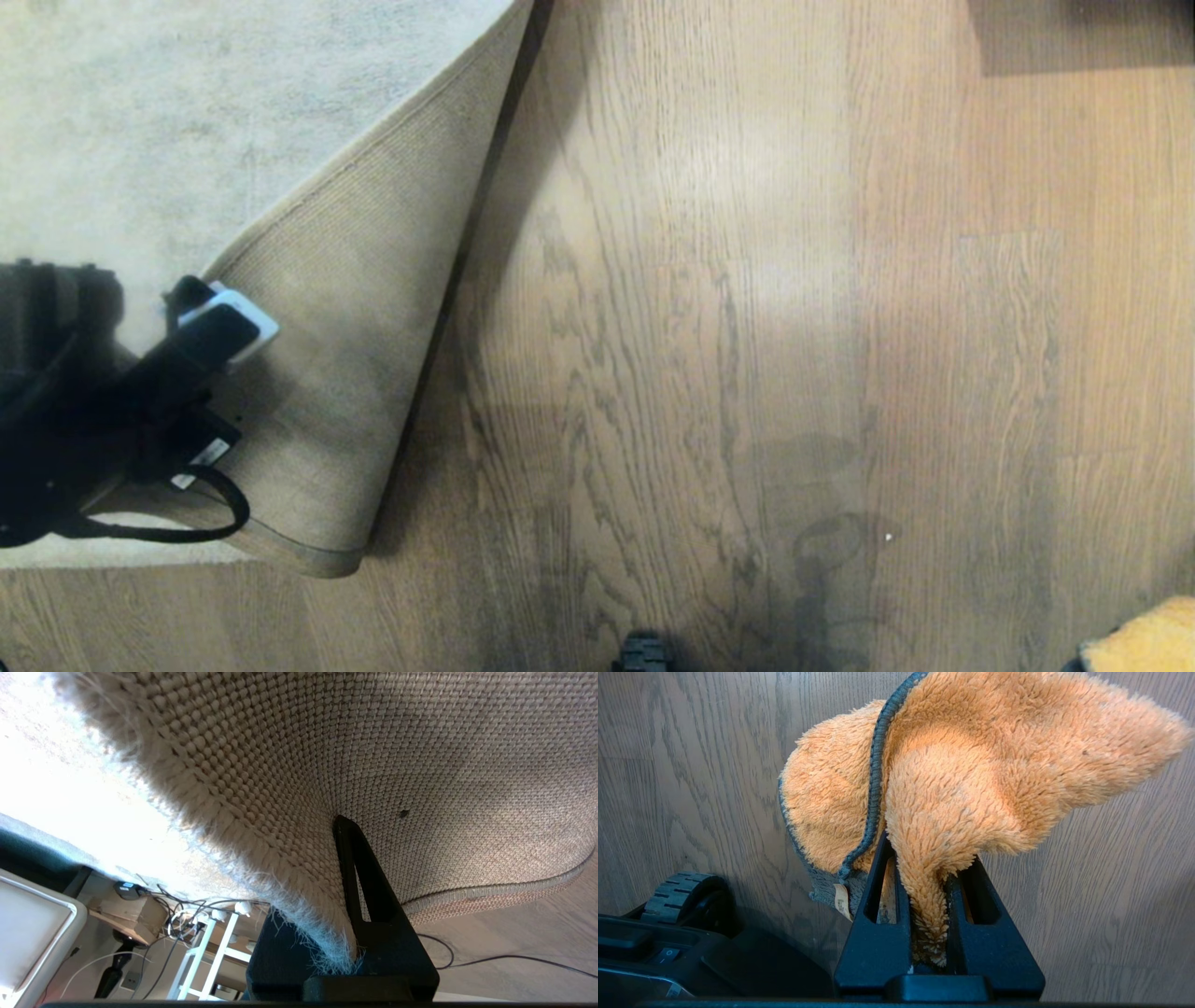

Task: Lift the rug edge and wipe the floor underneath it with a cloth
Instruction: Lift up the carpet

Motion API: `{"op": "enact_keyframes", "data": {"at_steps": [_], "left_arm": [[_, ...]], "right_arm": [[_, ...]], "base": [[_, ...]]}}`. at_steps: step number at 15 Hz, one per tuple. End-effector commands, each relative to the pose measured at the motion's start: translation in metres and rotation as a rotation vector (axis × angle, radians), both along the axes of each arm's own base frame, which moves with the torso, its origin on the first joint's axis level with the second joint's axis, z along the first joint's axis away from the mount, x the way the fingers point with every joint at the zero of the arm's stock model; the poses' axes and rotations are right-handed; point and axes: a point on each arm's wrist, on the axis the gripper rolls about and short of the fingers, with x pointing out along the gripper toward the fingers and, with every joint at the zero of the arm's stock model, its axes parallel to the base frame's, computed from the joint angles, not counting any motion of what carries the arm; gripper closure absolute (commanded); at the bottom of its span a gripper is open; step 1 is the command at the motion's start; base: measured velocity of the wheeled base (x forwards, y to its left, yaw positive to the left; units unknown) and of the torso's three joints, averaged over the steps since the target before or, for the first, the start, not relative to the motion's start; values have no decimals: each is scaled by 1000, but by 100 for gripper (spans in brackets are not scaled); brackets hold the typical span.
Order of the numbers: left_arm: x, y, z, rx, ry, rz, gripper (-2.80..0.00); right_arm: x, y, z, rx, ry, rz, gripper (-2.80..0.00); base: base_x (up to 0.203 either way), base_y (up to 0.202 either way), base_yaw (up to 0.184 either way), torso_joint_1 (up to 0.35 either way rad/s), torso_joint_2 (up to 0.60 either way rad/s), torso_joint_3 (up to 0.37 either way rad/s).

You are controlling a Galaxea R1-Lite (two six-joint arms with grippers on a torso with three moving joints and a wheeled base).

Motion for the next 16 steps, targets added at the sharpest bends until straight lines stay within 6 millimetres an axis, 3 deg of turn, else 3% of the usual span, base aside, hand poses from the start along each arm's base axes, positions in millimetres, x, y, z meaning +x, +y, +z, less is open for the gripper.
{"op": "enact_keyframes", "data": {"at_steps": [1,4,16], "left_arm": [[-1,0,1,3,-5,1,0],[-9,1,-1,1,-5,3,0],[-13,4,-6,-35,-7,33,0]], "right_arm": [[0,0,0,-1,2,1,0],[0,0,0,-1,2,1,0],[0,0,0,-7,1,1,0]], "base": [[0,0,0,0,0,0],[0,0,0,0,0,0],[0,0,0,0,0,0]]}}
